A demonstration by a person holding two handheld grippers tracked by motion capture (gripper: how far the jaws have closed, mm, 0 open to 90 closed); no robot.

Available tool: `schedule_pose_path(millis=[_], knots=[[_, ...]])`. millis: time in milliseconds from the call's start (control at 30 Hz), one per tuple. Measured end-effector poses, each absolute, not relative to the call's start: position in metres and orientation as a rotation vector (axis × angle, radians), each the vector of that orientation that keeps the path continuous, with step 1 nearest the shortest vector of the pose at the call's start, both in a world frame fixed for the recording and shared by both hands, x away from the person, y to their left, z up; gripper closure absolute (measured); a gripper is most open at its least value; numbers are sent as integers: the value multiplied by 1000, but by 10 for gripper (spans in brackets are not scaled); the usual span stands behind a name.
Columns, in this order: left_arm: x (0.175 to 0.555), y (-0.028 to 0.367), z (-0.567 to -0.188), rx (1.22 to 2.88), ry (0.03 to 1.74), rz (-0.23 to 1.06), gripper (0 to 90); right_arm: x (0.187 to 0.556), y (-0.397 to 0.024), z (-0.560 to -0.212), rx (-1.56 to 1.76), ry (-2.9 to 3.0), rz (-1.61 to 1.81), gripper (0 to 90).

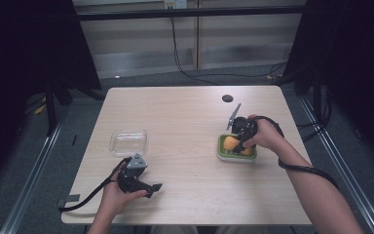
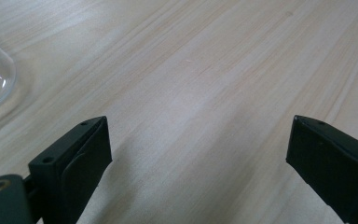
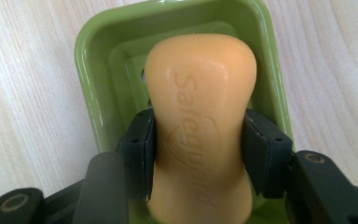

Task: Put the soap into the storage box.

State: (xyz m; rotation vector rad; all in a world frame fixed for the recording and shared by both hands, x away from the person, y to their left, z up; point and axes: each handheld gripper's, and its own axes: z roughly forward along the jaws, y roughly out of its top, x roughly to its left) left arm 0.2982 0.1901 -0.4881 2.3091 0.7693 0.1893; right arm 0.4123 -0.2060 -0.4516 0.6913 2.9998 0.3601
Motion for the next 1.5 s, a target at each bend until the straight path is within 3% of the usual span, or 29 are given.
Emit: schedule_pose_path(millis=[733,1067,1500], knots=[[296,191,-486,2288,771,193,63,409,-214,-432,816,2940,470,419],[296,190,-486,2284,774,192,63,400,-218,-424,849,2924,545,351],[296,192,-484,2294,771,192,64,384,-218,-416,880,2918,547,191]])
